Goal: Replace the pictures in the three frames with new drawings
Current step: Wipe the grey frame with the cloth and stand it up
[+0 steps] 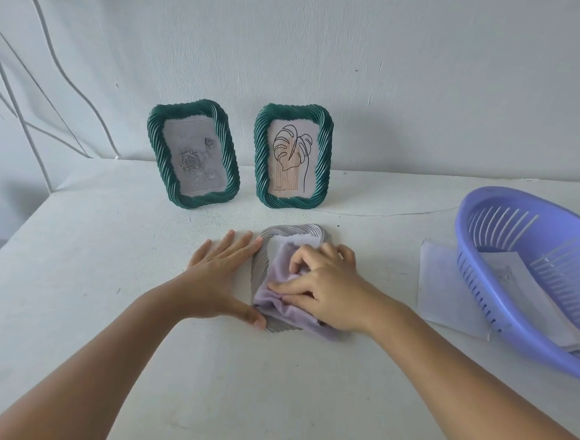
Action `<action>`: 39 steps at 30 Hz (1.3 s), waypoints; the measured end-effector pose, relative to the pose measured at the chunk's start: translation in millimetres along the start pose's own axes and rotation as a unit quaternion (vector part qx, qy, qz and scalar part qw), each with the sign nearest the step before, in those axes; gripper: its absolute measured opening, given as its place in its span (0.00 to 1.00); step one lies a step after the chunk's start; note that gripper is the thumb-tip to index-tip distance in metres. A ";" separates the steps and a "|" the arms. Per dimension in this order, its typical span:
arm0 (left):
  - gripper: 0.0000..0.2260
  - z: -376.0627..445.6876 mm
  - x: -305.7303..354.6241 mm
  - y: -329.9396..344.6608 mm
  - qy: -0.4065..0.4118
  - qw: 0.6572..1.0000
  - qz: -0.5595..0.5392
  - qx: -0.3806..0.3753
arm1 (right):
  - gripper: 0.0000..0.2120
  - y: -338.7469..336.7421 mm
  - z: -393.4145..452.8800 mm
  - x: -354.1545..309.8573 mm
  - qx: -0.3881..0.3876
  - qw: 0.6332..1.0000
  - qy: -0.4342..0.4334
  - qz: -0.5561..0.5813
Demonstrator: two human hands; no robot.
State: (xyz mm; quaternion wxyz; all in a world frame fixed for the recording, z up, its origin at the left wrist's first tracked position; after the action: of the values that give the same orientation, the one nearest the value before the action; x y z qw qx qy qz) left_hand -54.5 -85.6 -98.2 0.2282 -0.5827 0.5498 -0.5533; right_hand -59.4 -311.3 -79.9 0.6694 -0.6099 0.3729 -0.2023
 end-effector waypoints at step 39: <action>0.63 0.0 1.8 -1.1 0.001 1.000 0.008 -0.007 | 0.13 -2.0 -9.3 40.4 0.136 0.988 0.076 -0.014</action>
State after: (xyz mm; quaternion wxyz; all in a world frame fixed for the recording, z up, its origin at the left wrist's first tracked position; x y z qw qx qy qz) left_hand -54.5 -86.8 -96.5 0.2282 -0.5796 0.5584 -0.5479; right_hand -40.1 -347.1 -88.0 0.7129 -0.5015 0.3832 -0.3057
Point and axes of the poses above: each hand's wrist, its own z-axis towards the middle knuckle, its own y-axis out of the palm, x = y × z, the point moved 3 cm from there along z, towards the middle knuckle, and after that the axes turned 2 degrees about -y, right-handed, at the moved point
